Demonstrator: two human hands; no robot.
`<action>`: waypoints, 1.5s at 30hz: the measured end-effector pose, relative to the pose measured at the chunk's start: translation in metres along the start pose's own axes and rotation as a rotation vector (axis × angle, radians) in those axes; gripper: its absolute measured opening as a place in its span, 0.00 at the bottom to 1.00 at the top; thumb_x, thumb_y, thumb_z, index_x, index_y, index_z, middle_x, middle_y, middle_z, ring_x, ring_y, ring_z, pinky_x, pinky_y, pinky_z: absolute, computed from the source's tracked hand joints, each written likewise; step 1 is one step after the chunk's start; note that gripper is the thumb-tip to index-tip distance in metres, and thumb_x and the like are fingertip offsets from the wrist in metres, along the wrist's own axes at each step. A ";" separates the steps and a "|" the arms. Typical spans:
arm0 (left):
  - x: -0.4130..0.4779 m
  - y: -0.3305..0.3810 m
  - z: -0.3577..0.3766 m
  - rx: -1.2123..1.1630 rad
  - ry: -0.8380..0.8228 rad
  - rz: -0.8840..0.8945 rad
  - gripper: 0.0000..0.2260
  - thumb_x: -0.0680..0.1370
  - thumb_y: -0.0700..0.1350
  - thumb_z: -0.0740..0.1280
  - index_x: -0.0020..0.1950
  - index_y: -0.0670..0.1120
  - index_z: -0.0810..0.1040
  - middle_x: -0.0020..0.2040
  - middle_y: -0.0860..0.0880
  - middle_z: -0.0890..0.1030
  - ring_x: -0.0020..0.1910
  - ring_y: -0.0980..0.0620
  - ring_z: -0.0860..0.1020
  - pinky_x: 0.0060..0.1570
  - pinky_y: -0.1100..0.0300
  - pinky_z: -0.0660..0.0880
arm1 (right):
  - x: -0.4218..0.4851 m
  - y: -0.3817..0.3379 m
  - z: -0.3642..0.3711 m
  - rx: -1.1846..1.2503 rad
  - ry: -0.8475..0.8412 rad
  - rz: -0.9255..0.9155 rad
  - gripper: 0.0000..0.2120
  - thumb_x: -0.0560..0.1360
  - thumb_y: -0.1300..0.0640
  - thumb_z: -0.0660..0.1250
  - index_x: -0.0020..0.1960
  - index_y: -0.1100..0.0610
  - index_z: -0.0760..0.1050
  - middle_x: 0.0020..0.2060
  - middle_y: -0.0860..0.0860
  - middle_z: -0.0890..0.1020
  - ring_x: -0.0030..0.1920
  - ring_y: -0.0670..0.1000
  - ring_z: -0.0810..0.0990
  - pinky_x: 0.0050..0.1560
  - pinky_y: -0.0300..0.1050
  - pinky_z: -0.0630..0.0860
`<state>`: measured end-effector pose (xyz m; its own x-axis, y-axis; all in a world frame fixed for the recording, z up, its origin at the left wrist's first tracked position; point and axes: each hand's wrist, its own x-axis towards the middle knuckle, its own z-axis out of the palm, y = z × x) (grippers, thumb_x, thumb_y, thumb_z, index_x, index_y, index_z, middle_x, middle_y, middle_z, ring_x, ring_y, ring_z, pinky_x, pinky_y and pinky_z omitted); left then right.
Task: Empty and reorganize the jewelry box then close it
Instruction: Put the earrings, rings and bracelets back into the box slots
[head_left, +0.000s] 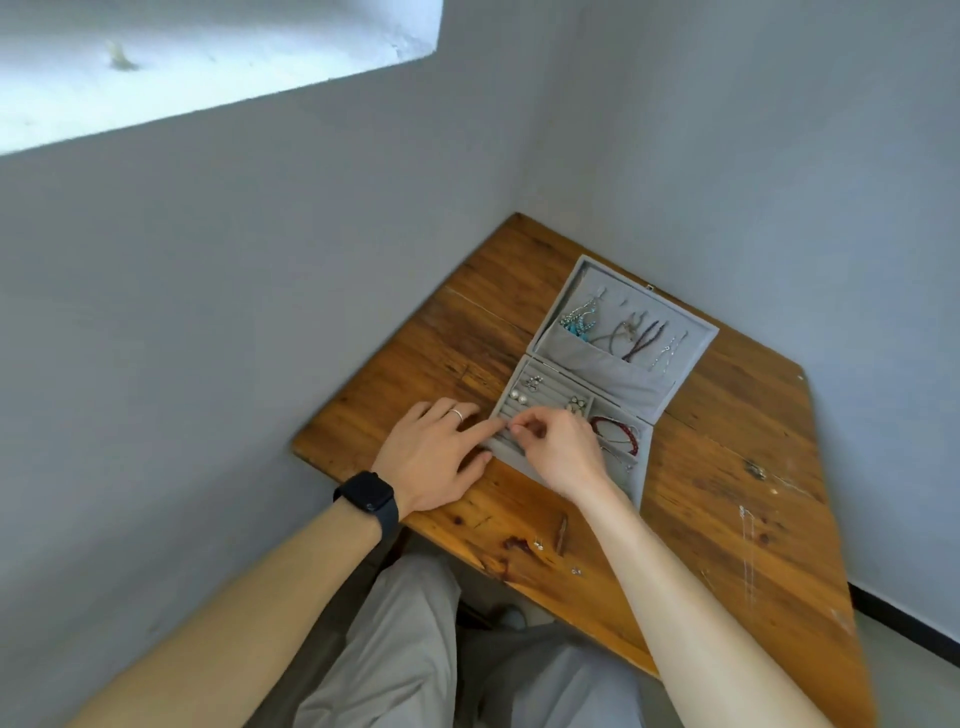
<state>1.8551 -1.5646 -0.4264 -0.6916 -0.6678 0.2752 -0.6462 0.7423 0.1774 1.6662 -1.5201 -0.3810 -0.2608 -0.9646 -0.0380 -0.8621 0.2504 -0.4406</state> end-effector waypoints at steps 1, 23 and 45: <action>0.000 0.000 0.002 -0.009 0.015 -0.013 0.21 0.82 0.59 0.55 0.74 0.56 0.70 0.66 0.48 0.77 0.63 0.47 0.74 0.58 0.50 0.72 | 0.001 -0.002 0.001 -0.005 -0.003 0.008 0.07 0.79 0.47 0.67 0.52 0.45 0.82 0.43 0.44 0.84 0.45 0.47 0.81 0.42 0.46 0.79; -0.002 0.002 0.004 -0.022 0.030 -0.023 0.20 0.80 0.58 0.57 0.71 0.55 0.72 0.63 0.48 0.79 0.60 0.48 0.76 0.56 0.51 0.75 | 0.002 -0.022 0.004 0.039 0.048 0.168 0.11 0.76 0.54 0.69 0.59 0.48 0.78 0.52 0.50 0.84 0.55 0.53 0.81 0.49 0.43 0.74; -0.027 0.027 -0.040 -0.329 0.053 -0.189 0.14 0.80 0.48 0.65 0.66 0.55 0.76 0.64 0.56 0.74 0.61 0.58 0.72 0.51 0.60 0.78 | -0.151 0.047 -0.020 0.561 0.321 0.161 0.07 0.78 0.57 0.69 0.52 0.45 0.81 0.46 0.37 0.83 0.50 0.32 0.78 0.44 0.22 0.71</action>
<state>1.8693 -1.5242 -0.3910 -0.5471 -0.7973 0.2551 -0.6165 0.5899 0.5215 1.6565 -1.3605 -0.3783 -0.5590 -0.8245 0.0883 -0.4669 0.2249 -0.8552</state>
